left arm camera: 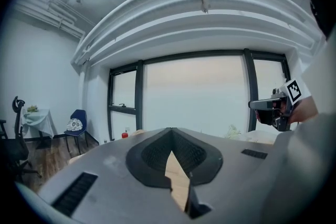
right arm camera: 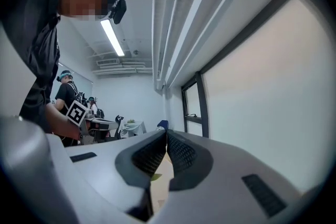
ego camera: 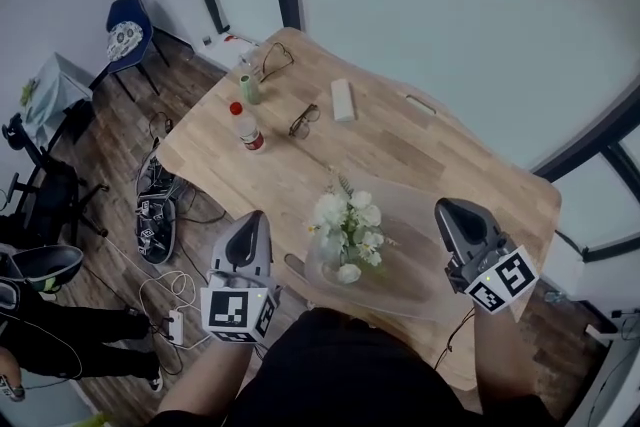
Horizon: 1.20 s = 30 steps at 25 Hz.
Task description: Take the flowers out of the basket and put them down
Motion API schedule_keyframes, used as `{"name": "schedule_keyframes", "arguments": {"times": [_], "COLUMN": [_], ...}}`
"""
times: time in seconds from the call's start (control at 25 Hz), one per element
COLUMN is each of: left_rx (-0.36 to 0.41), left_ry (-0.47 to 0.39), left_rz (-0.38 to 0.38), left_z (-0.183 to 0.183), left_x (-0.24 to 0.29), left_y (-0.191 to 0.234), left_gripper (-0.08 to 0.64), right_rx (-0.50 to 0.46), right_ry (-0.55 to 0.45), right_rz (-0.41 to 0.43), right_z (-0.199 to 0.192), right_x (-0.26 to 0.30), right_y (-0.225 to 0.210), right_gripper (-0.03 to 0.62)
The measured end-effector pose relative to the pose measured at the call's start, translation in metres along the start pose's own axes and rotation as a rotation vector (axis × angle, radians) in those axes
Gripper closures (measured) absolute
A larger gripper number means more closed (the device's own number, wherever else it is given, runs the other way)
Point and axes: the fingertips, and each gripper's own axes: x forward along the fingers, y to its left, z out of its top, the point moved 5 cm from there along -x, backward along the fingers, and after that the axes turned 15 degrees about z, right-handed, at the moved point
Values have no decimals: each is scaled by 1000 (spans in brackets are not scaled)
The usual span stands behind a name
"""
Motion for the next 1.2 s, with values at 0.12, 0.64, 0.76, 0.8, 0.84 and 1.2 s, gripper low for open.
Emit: {"name": "schedule_keyframes", "arguments": {"times": [0.12, 0.64, 0.76, 0.8, 0.84, 1.2], "left_rx": [2, -11, -18, -22, -25, -34], "left_ry": [17, 45, 50, 50, 50, 57], "left_rz": [-20, -44, -36, -33, -29, -19], "left_z": [-6, -22, -25, -26, -27, -27], "left_x": [8, 27, 27, 28, 28, 30], "left_y": [-2, 7, 11, 12, 13, 16], "left_gripper": [555, 556, 556, 556, 555, 555], "right_rx": [38, 49, 48, 51, 56, 87], "right_ry": [1, 164, 208, 220, 231, 385], "right_rz": [-8, 77, 57, 54, 55, 160], "right_z": [-17, -83, -98, -102, -105, -142], "right_x": [9, 39, 41, 41, 41, 44], "right_y": [-5, -4, -6, -7, -7, 3], "right_gripper": [569, 569, 569, 569, 569, 569]}}
